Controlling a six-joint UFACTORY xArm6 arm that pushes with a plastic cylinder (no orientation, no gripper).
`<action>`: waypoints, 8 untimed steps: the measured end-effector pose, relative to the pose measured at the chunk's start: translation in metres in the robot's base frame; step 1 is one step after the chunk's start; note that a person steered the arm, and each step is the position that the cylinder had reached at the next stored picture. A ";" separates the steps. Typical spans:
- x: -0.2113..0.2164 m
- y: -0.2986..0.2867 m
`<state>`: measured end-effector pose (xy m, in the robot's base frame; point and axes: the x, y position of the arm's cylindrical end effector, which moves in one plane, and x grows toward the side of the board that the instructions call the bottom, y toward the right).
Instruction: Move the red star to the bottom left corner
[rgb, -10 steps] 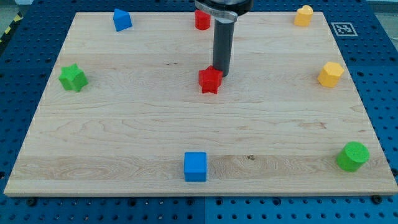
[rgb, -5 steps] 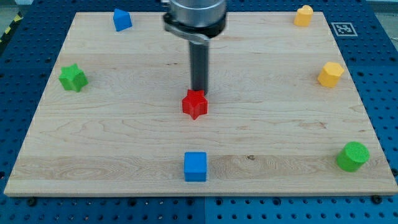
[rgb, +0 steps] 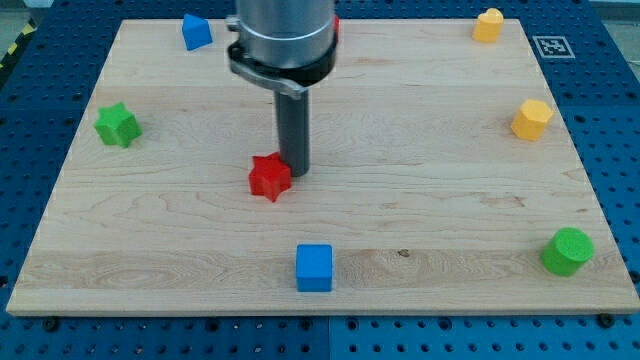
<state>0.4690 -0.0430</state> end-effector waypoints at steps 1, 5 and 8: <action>0.008 -0.029; 0.070 -0.103; 0.096 -0.036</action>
<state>0.5652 -0.0794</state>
